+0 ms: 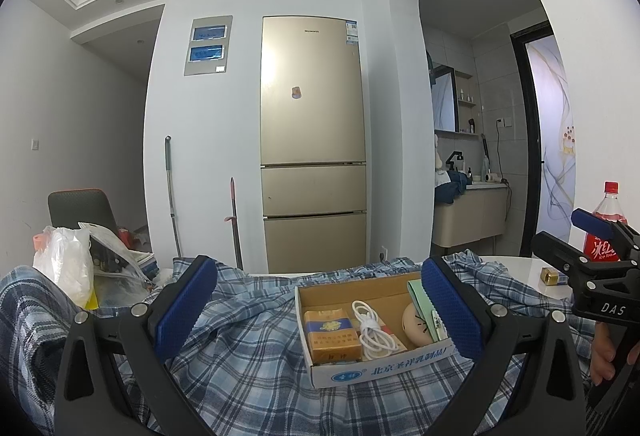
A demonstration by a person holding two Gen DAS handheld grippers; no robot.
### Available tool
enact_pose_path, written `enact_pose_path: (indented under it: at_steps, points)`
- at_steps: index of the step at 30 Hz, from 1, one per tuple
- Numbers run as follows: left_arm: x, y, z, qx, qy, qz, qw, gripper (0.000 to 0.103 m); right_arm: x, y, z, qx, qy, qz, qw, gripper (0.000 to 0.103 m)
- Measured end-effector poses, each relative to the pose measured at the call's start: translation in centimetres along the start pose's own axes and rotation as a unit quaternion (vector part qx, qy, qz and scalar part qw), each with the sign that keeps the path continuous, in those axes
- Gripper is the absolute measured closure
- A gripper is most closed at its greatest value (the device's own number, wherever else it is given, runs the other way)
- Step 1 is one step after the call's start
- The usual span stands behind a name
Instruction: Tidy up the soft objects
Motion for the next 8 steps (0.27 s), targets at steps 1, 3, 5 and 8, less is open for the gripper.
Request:
enact_pose_path:
  at_steps: [1,3,5,8]
  points:
    - [0.00,0.02,-0.04,0.000,0.000,0.000,1.0000,0.000,0.00,0.00,0.00,0.000,0.000,0.000,1.000,0.000]
    - [0.00,0.04,-0.03,0.000,0.000,0.000,1.0000,0.000,0.00,-0.01,-0.01,0.000,0.000,0.000,1.000,0.000]
    - [0.01,0.04,-0.02,0.000,0.000,0.000,1.0000,0.000,0.01,-0.01,-0.01,0.000,0.000,0.000,1.000,0.000]
    - [-0.03,0.04,0.00,0.000,0.000,0.000,1.0000,0.000,0.01,0.00,0.00,0.000,0.000,0.000,1.000,0.000]
Point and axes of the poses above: each gripper's, at about its wrist camera, not at the fingertips, and x roughly the way its jaws point, z to its right, y to its top, the point moved 3 cm from there along x, roughly the way its jaws point, and after that the axes turned 12 degrees about -y, right-handed, at the moved point
